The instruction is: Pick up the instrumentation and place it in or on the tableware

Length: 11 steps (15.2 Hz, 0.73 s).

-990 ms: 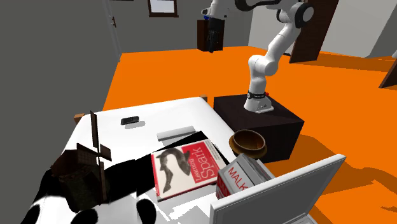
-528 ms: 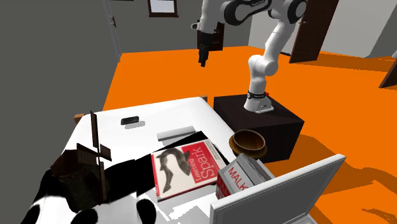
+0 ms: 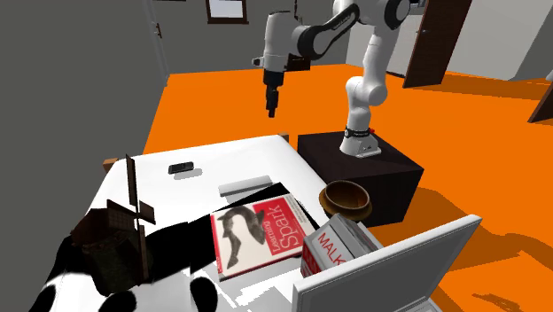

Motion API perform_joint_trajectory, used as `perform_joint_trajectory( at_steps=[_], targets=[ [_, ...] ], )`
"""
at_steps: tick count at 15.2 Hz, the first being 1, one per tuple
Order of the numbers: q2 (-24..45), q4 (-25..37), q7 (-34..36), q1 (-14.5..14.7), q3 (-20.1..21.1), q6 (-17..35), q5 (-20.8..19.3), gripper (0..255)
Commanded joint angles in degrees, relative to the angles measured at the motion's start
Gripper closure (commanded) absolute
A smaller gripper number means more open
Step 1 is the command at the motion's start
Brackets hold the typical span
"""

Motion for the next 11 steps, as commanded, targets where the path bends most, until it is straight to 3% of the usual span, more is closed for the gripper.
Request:
perform_joint_trajectory(
  at_steps=[1,11],
  targets=[
    [4.5,1.8,1.3,0.1,0.8,2.0,-1.1,0],
    [26.9,14.9,8.7,3.0,2.3,7.0,-8.1,0]
  ],
)
